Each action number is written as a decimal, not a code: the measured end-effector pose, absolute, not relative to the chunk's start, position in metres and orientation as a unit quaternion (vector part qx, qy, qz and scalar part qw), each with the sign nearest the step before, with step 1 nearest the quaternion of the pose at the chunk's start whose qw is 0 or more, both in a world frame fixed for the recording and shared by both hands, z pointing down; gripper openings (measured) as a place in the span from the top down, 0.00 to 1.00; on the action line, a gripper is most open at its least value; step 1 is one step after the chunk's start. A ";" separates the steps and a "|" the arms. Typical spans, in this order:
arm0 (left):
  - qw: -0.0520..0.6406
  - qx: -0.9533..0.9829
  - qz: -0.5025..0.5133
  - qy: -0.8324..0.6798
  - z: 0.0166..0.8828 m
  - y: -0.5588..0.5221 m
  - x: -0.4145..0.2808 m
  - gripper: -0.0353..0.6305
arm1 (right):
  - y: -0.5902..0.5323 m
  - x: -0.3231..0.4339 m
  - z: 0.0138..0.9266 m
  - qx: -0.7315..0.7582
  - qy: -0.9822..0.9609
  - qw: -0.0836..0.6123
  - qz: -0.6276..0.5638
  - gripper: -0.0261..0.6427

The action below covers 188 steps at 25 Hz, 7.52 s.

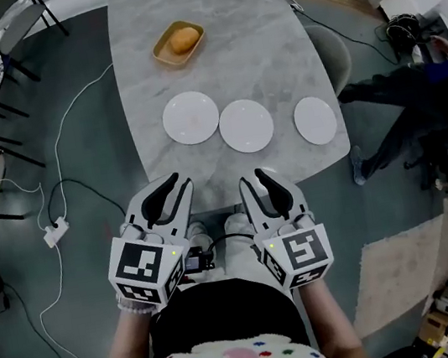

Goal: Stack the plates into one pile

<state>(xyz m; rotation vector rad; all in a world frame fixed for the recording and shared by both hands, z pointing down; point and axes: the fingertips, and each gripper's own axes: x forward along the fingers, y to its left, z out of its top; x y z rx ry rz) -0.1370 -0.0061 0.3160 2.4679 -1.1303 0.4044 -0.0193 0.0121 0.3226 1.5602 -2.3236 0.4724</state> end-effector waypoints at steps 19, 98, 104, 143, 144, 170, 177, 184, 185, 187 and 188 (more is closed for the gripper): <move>0.275 0.864 0.145 -0.397 0.356 -0.029 -0.076 0.81 | -0.007 0.035 0.355 0.515 -0.818 0.169 0.193 0.78; 0.653 0.596 -0.033 -0.466 0.525 -0.063 0.001 0.88 | -0.016 0.095 0.429 0.455 -0.830 0.174 0.270 0.77; 0.653 0.601 -0.043 -0.458 0.513 -0.065 0.002 0.88 | -0.018 0.082 0.444 0.445 -0.820 0.144 0.328 0.77; 0.650 0.615 -0.057 -0.442 0.505 -0.067 0.006 0.90 | -0.063 0.067 0.518 0.445 -0.635 -0.103 0.623 0.80; 0.649 0.617 -0.057 -0.442 0.505 -0.068 0.006 0.90 | -0.063 0.068 0.518 0.446 -0.636 -0.104 0.622 0.80; 0.620 0.645 -0.082 -0.440 0.486 -0.076 0.003 0.89 | -0.076 0.067 0.489 0.446 -0.684 -0.090 0.570 0.84; 0.611 0.639 -0.100 -0.457 0.480 -0.080 -0.012 0.89 | -0.084 0.051 0.483 0.425 -0.700 -0.077 0.568 0.84; 0.606 0.624 -0.122 -0.477 0.482 -0.084 -0.057 0.89 | -0.093 0.006 0.486 0.400 -0.712 -0.058 0.575 0.84; 0.606 0.622 -0.125 -0.480 0.483 -0.085 -0.063 0.89 | -0.094 -0.001 0.487 0.396 -0.713 -0.055 0.576 0.84; 0.606 0.616 -0.130 -0.486 0.484 -0.085 -0.074 0.89 | -0.095 -0.011 0.488 0.388 -0.716 -0.047 0.579 0.84; 0.606 0.614 -0.132 -0.489 0.485 -0.085 -0.078 0.89 | -0.095 -0.016 0.489 0.386 -0.716 -0.043 0.580 0.84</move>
